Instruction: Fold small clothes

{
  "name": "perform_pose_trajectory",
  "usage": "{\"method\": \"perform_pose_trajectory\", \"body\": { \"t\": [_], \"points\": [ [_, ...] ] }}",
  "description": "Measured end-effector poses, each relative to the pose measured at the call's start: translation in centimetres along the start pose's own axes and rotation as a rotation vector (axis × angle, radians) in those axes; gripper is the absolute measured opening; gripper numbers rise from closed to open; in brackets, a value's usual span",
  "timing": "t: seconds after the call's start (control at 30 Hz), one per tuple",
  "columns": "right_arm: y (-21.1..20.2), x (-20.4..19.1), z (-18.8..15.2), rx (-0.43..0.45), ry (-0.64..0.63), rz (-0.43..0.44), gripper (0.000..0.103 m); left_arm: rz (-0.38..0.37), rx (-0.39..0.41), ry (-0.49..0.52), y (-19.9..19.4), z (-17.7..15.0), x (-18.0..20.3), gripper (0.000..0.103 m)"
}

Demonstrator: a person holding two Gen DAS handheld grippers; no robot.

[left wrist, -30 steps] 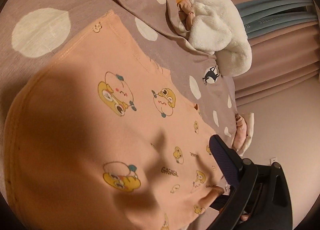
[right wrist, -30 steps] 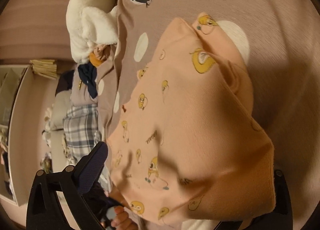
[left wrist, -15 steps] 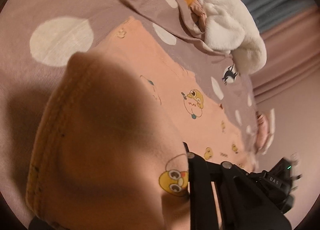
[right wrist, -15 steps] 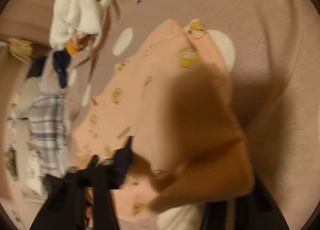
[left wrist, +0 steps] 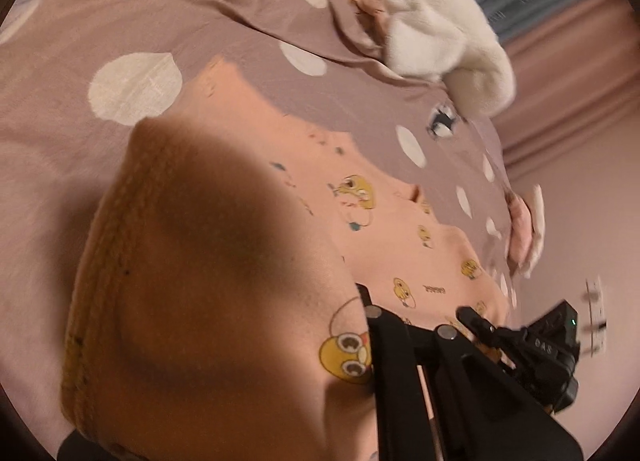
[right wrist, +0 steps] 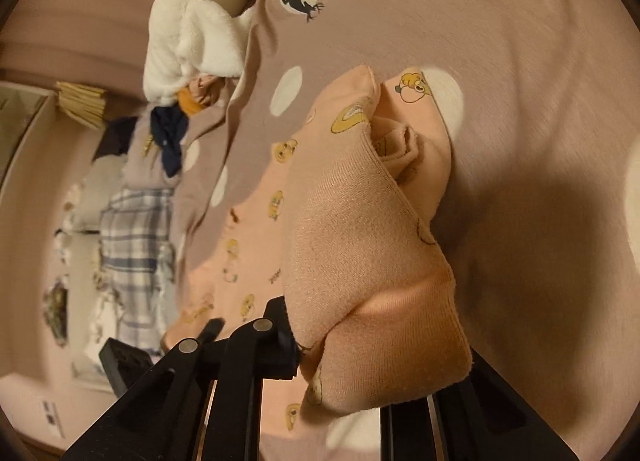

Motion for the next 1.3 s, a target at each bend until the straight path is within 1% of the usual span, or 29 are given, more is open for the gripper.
{"method": "perform_pose_trajectory", "body": {
  "t": [0.1,0.13,0.2,0.27,0.33,0.43,0.5,0.53,0.63,0.7,0.77,0.83,0.87,0.97,1.1,1.23,1.3],
  "points": [
    [-1.6,-0.7,-2.3,0.005,-0.003,0.066,0.017,0.011,-0.021,0.027,-2.0,-1.8,-0.6,0.011],
    [-1.8,-0.9,-3.0,0.003,-0.007,0.071,0.017,0.003,-0.029,0.026,-2.8,-2.6,-0.9,0.011],
    [-2.6,-0.7,-5.6,-0.017,-0.014,0.054,0.017,-0.002,-0.052,0.026,-4.0,-4.4,-1.5,0.011],
    [-3.3,-0.5,-7.7,-0.032,-0.011,0.052,0.017,0.021,-0.069,0.049,-5.3,-6.4,-2.3,0.012],
    [-4.0,-0.3,-9.9,-0.039,0.008,0.069,0.017,0.053,-0.071,0.088,-6.1,-8.0,-2.8,0.012],
    [-4.6,-0.4,-11.6,-0.046,0.025,0.065,0.017,0.07,-0.089,0.11,-7.1,-9.8,-3.4,0.013],
    [-5.2,-0.3,-12.4,-0.045,0.038,0.058,0.017,0.058,-0.107,0.089,-7.8,-10.5,-3.8,0.014],
    [-5.4,-0.4,-12.6,-0.044,0.032,0.051,0.017,0.055,-0.112,0.087,-8.4,-10.8,-4.1,0.017],
    [-6.5,-0.2,-13.5,-0.032,0.005,0.006,0.017,0.08,-0.093,0.1,-10.0,-11.7,-5.3,0.021],
    [-7.1,0.4,-14.3,-0.029,0.003,-0.025,0.017,0.093,-0.094,0.092,-10.8,-12.4,-6.3,0.02],
    [-7.9,1.1,-15.1,-0.009,-0.001,-0.037,0.017,0.082,-0.1,0.084,-11.4,-13.3,-7.0,0.016],
    [-8.6,1.6,-15.7,0.004,-0.014,-0.064,0.017,0.111,-0.087,0.108,-11.8,-14.1,-7.8,0.018],
    [-8.7,1.8,-15.9,0.003,-0.015,-0.078,0.017,0.13,-0.08,0.118,-11.9,-14.5,-8.3,0.017],
    [-9.6,2.2,-16.5,0.013,-0.025,-0.103,0.017,0.126,-0.078,0.106,-12.5,-15.2,-9.0,0.012],
    [-10.4,2.9,-16.9,0.026,-0.048,-0.16,0.017,0.137,-0.059,0.074,-13.5,-15.0,-10.3,0.013],
    [-11.0,4.1,-17.3,0.03,-0.009,-0.166,0.017,0.143,-0.047,0.041,-14.6,-15.0,-12.0,0.013],
    [-11.4,5.1,-17.6,0.029,0.006,-0.2,0.017,0.152,-0.04,0.042,-15.0,-15.0,-12.4,0.013]
  ]
}}
Point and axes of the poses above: each gripper's, at about its wrist camera, not at the fingertips, and y roughly the way its jaws point, x to its right, z to its top, the point moved 10 cm from there along y, roughly the way its jaws point, and after that the axes turned 11 degrees about -y, right-handed, at the moved point
